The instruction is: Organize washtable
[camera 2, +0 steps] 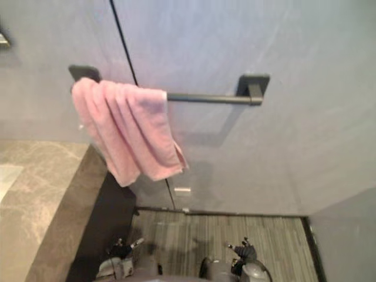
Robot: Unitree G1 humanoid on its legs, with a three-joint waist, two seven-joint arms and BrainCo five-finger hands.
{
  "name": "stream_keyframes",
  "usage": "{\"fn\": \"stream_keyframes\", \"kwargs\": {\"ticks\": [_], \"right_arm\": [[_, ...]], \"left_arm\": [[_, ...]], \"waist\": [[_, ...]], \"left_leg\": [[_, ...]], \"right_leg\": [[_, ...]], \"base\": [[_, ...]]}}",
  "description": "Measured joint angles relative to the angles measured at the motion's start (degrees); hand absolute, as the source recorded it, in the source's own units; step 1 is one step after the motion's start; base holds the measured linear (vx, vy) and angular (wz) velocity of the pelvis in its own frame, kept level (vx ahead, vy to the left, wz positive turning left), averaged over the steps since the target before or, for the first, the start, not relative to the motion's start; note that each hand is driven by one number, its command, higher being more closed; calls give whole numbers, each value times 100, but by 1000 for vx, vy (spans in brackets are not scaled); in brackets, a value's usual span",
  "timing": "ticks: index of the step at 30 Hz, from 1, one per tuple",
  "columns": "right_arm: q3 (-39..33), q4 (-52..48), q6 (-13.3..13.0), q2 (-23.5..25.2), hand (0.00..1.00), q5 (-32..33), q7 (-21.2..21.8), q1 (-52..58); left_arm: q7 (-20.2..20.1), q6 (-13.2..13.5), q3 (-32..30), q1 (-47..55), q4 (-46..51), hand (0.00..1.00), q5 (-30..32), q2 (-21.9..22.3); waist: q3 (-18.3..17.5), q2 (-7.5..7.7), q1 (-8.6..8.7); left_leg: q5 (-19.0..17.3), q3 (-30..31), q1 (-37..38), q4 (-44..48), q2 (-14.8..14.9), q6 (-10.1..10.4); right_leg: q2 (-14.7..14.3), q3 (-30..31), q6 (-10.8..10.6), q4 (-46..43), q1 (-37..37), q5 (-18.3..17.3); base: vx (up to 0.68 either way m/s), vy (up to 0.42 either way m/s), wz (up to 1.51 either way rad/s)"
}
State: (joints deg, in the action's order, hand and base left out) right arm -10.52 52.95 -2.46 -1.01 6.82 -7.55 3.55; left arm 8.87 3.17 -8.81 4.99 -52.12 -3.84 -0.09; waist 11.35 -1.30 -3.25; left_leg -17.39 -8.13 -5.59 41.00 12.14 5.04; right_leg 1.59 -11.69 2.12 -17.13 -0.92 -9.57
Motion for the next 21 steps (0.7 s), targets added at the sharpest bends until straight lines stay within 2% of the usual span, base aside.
{"fn": "stream_keyframes", "kwargs": {"ticks": [2, 3, 4, 5, 7, 9, 10, 15, 21], "right_arm": [[-37, 15, 5, 1, 0, 14, 3, 0], [-52, 33, 10, -29, 0, 35, 1, 9], [-56, 99, 2, -59, 0, 33, 3, -10], [-51, 177, 10, -60, 0, 33, 3, -45], [-30, 250, 16, 13, 0, 28, 11, -46], [-24, 253, 18, 55, 0, 26, 11, -17], [-26, 257, 18, 53, 0, 16, 14, 4], [-26, 429, 6, 31, 0, -28, 21, -43], [-25, 588, 4, -58, 0, -24, 5, -37]], "left_arm": [[2, -4, 151, -31, -31, 0, 0, -51], [0, -3, 262, -45, -78, 0, 5, -88], [-1, 4, 311, -76, -175, 0, -4, -72], [2, 6, 356, -112, -209, 0, 2, -115], [-5, -2, 477, -157, -305, 0, 12, -286], [-6, -4, 509, -180, -394, 0, 10, -343], [-6, -8, 618, -219, -443, 0, 13, -372], [-7, -8, 702, -203, -472, 0, 4, -380], [9, 9, 819, -137, -467, 0, -158, -380]], "waist": [[1, 4, 3], [-11, -18, 15], [-20, -58, 48], [-32, -9, 53], [-114, 204, 66], [-164, 287, 83], [-168, 293, 85], [-198, 283, 83], [-276, 221, 95]], "left_leg": [[30, -19, -78, -1008, -86, -11], [218, 49, -1, -1817, -164, 81], [835, 120, 91, -2201, -248, 74], [858, 99, 157, -2266, -332, 56], [822, -19, 228, -2388, -509, -41], [826, -77, 273, -2416, -637, -64], [847, -78, 339, -2475, -732, -112], [969, -48, 583, -2818, -924, -288], [1173, 46, 649, -3137, -912, -268]], "right_leg": [[165, -11, -99, 31, 22, -10], [239, -20, -203, 30, 34, -19], [264, 53, -359, 16, 47, -63], [306, 100, -406, 28, 66, -45], [482, 220, -552, 133, 96, 3], [588, 262, -631, 236, 88, 52], [654, 271, -703, 344, 170, 98], [756, 249, -779, 570, 364, 159], [675, 224, -729, 755, 391, 266]], "base": [[123, 85, 13], [89, 160, 11], [89, 182, 6], [72, 165, -6], [71, 182, -14], [61, 165, -13], [52, 169, -6], [2, 70, 5], [-13, -24, 4]]}}
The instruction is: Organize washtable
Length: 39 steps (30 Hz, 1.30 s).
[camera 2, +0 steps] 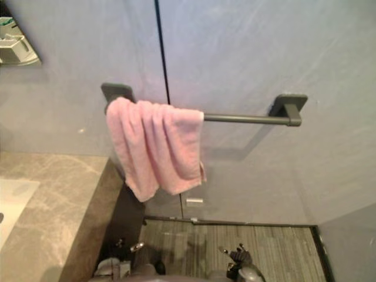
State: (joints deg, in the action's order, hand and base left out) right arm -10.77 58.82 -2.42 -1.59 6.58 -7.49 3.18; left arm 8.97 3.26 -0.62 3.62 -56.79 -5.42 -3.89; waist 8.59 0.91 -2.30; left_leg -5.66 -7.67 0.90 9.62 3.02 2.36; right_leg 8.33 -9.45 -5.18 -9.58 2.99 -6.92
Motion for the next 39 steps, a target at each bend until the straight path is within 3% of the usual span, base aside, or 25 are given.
{"fn": "stream_keyframes", "kwargs": {"ticks": [5, 16, 25, 29, 39], "right_arm": [[4, 52, -28, -23, 0, 5, -17, 64], [237, -508, -134, 7, 0, -45, -163, 184], [291, -1158, -176, 63, 0, -46, -253, 399], [315, -1310, -206, 125, 0, -44, -260, 516], [512, -1279, -241, 121, 0, -43, -283, 605]], "left_arm": [[125, 115, 50, 151, 318, 0, -322, -23], [384, 354, 272, 1018, 3394, 0, -543, 108], [653, 501, 273, 1327, 5229, 0, -519, 491], [730, 628, 343, 1376, 5866, 0, -520, 613], [847, 945, 750, 1506, 6873, 0, -502, 527]], "waist": [[-18, -1, 4], [14, 12, -19], [137, 11, -56], [146, 23, -157], [128, 36, -148]], "left_leg": [[128, 131, 147, -220, -1, 9], [283, 357, 57, -345, -53, -21], [249, 528, -59, -124, -12, -15], [234, 557, -104, -42, -2, -8], [191, 587, -139, -75, 7, 21]], "right_leg": [[-50, -100, 23, 216, 191, 94], [-45, -314, 32, 388, 224, 221], [-32, -483, 49, 256, 321, 159], [-31, -500, 62, 99, 278, 81], [-36, -503, 92, 79, 279, 5]], "base": [[-18, -27, 7], [-31, -3, 9], [-15, -13, 12], [-49, -13, 6], [-22, -5, 1]]}}
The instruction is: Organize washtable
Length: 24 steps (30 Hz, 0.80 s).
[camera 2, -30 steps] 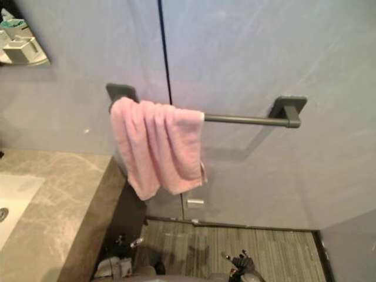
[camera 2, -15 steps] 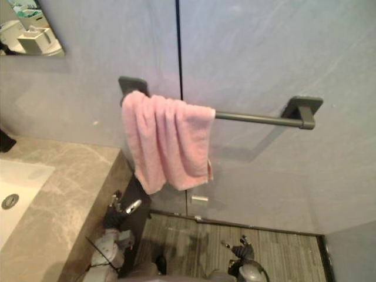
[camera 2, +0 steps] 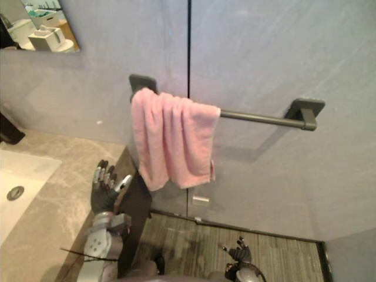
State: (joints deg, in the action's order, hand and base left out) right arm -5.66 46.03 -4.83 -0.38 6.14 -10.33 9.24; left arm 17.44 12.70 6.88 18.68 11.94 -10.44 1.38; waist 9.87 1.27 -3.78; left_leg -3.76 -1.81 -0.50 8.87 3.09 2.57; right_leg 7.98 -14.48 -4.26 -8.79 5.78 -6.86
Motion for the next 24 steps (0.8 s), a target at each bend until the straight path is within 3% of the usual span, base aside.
{"fn": "stream_keyframes", "kwargs": {"ticks": [5, 10, 15, 24], "right_arm": [[165, 247, -16, -58, 0, -4, 7, -133], [220, 318, -14, -181, 0, -26, 39, -276], [216, 415, -7, -257, 0, -76, 47, -324], [231, 433, 31, -240, 0, -226, 57, -259]], "left_arm": [[33, -1, 48, -347, -137, 0, -5, -175], [9, -5, -11, -788, -543, 0, -8, -517], [22, -41, -57, -907, -726, 0, 92, -649], [24, -125, -294, -939, -1067, 0, 188, -773]], "waist": [[-24, -1, 25], [-153, -75, 173], [-181, -57, 298], [-208, -11, 293]], "left_leg": [[29, 2, 31, -10, -10, 1], [57, -64, 69, -171, 10, 12], [110, -179, 182, -385, 7, 7], [162, -376, 338, -685, 1, 15]], "right_leg": [[-44, 11, -21, 113, 3, 73], [-117, 64, 30, 435, 33, 232], [-141, 144, 41, 701, 103, 352], [-156, 323, 87, 916, 111, 452]], "base": [[55, -6, -2], [23, -12, -8], [20, -1, -13], [16, 3, -10]]}}
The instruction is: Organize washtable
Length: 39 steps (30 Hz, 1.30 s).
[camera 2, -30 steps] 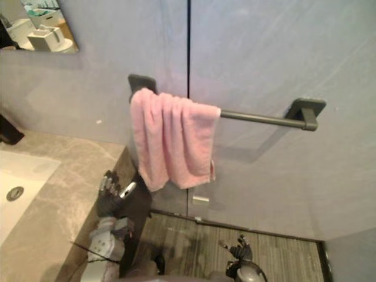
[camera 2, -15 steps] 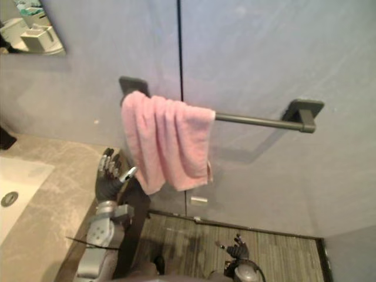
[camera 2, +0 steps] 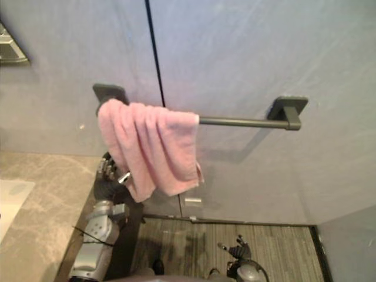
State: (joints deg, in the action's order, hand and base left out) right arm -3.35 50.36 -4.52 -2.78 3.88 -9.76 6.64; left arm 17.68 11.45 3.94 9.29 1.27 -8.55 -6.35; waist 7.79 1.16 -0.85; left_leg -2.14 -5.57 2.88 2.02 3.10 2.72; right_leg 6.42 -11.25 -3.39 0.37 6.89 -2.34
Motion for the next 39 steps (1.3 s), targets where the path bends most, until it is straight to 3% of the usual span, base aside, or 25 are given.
{"fn": "stream_keyframes", "kwargs": {"ticks": [1, 11, 13, 20, 29, 39], "right_arm": [[0, 0, -1, 3, 0, -4, 0, 6], [14, -92, 23, -30, 0, -180, 3, 7], [10, -400, 65, -51, 0, -180, 0, 9], [-80, -1839, 35, -315, 0, -175, -17, 86], [-27, -3337, -183, -332, 0, -164, 6, 297], [702, -4515, -399, -763, 0, 125, 543, 169]], "left_arm": [[-1, 0, 1, 0, -26, 100, 25, -38], [-378, -216, 121, -155, -426, 100, 23, -207], [-392, -217, 131, -170, -426, 100, 19, -226], [-390, -216, 227, -301, -423, 100, 13, -335], [-389, -215, 230, -297, -399, 100, 17, -332], [-418, -212, 277, -344, 62, 100, 16, -316]], "waist": [[-4, 7, 2], [-81, 121, 77], [-85, 112, 175], [-138, 19, 200], [-155, -20, 315], [-150, -17, 299]], "left_leg": [[0, -4, 0, -4, 0, 0], [38, -227, 139, -193, -10, -6], [39, -255, 153, -216, -23, -8], [39, -260, 223, -227, -15, -8], [58, -410, 444, -367, -2, -12], [57, -450, 495, -379, -4, -14]], "right_leg": [[0, 5, 0, 8, -1, 0], [1, 198, -26, 144, -12, 104], [7, 220, -22, 178, -10, 126], [-3, 358, 2, 181, 1, 153], [-13, 554, -58, 176, 58, 196], [-18, 622, -75, 118, 78, 200]], "base": [[0, 0, 0], [-19, 3, -12], [5, 4, -9], [-10, -7, -7], [-44, -9, -12], [-5, -3, -3]]}}
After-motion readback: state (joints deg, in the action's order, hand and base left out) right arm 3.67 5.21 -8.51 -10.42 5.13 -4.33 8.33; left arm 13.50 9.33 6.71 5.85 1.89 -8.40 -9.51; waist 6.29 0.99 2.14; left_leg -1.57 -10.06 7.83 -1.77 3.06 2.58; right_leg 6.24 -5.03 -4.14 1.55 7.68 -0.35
